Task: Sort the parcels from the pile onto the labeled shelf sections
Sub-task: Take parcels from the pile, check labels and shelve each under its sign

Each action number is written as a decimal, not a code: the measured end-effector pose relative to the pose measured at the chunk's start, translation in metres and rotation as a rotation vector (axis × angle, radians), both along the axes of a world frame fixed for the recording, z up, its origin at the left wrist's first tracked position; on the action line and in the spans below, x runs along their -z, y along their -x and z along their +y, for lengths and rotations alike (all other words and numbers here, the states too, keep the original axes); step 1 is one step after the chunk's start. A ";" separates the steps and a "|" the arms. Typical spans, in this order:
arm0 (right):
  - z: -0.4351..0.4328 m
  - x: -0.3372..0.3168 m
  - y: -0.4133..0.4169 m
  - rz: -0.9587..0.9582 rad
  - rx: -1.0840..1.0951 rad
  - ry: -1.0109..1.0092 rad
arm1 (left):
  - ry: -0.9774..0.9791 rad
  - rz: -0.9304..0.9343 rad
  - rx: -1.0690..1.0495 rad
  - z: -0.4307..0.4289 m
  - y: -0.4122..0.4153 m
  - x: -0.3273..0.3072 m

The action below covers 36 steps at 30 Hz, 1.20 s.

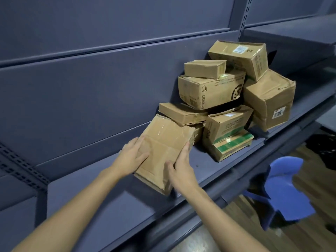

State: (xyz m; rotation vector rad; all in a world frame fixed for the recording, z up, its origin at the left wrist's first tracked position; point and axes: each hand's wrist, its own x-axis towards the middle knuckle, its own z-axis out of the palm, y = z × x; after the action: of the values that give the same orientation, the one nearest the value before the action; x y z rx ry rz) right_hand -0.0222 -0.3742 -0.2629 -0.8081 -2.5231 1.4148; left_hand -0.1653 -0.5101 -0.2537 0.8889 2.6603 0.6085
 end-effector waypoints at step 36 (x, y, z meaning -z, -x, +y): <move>-0.048 -0.113 -0.096 0.399 0.033 0.213 | -0.676 -0.219 -0.443 -0.087 -0.132 -0.098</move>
State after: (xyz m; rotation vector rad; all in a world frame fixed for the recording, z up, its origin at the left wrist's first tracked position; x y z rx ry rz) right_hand 0.0736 -0.4223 -0.1496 -0.5259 -2.0798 1.6611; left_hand -0.0329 -0.5971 -0.1553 0.3141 2.4650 1.6642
